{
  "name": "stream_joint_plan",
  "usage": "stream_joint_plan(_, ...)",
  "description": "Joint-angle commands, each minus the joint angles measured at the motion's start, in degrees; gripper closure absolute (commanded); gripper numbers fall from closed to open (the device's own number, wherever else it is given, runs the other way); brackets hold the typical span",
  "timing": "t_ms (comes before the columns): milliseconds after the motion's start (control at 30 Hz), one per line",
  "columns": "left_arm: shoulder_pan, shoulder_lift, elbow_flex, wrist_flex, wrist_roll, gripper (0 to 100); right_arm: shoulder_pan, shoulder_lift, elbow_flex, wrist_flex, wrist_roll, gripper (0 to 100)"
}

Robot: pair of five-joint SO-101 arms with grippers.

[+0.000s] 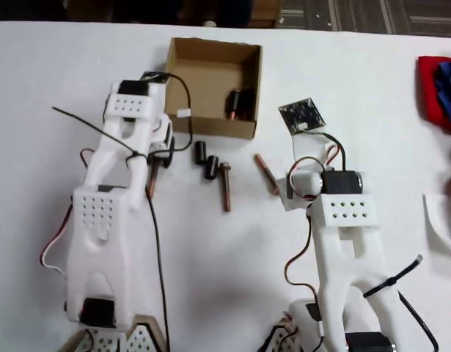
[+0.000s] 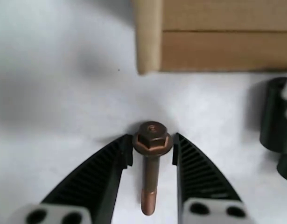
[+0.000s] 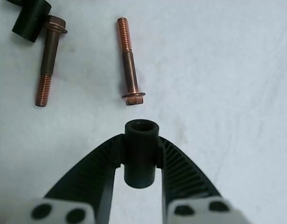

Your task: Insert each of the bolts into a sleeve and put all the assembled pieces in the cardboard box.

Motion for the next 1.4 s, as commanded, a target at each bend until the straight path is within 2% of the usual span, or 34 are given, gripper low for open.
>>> stream_joint_plan(0,0.53,1.23,-2.42,1.67,0.44,89,0.4,-2.42,-0.7,-0.13,0.09,97.5)
stream_joint_plan(67,0.53,1.23,-4.53,1.76,0.53,98,0.4,-2.42,-0.7,0.04,0.0,97.5)
stream_joint_plan(267,1.23,0.7,-14.2,8.62,0.53,97,0.4,-3.74,-0.53,-0.04,-0.35,97.5)
stream_joint_plan(467,4.13,-5.8,-19.03,9.14,0.35,98,-0.13,-15.52,3.16,-0.48,-0.35,97.5)
stream_joint_plan(600,8.09,-18.99,-10.77,9.14,0.62,98,-0.04,-25.8,11.43,-3.65,-0.35,97.5)
stream_joint_plan(767,12.22,-42.46,10.59,7.47,4.31,97,-0.04,-34.77,18.9,-8.13,-0.35,97.5)
stream_joint_plan(867,11.96,-57.67,25.27,0.35,4.57,97,-0.22,-37.85,20.57,-8.75,-0.44,97.5)
stream_joint_plan(967,12.13,-73.85,40.13,-11.69,6.33,97,-2.15,-38.64,21.27,-8.84,-3.34,97.5)
stream_joint_plan(1100,11.78,-93.63,60.7,-29.54,18.11,97,-6.99,-38.64,23.56,-15.52,-9.14,97.5)
stream_joint_plan(1167,11.69,-102.24,70.81,-38.95,21.63,97,-9.19,-38.64,25.67,-20.53,-10.9,97.5)
stream_joint_plan(1300,12.13,-116.75,87.16,-55.82,21.71,97,-11.03,-39.16,28.84,-27.56,-12.66,97.5)
stream_joint_plan(1367,12.13,-121.58,92.97,-61.45,21.71,97,-11.03,-39.16,28.92,-28.44,-13.27,97.5)
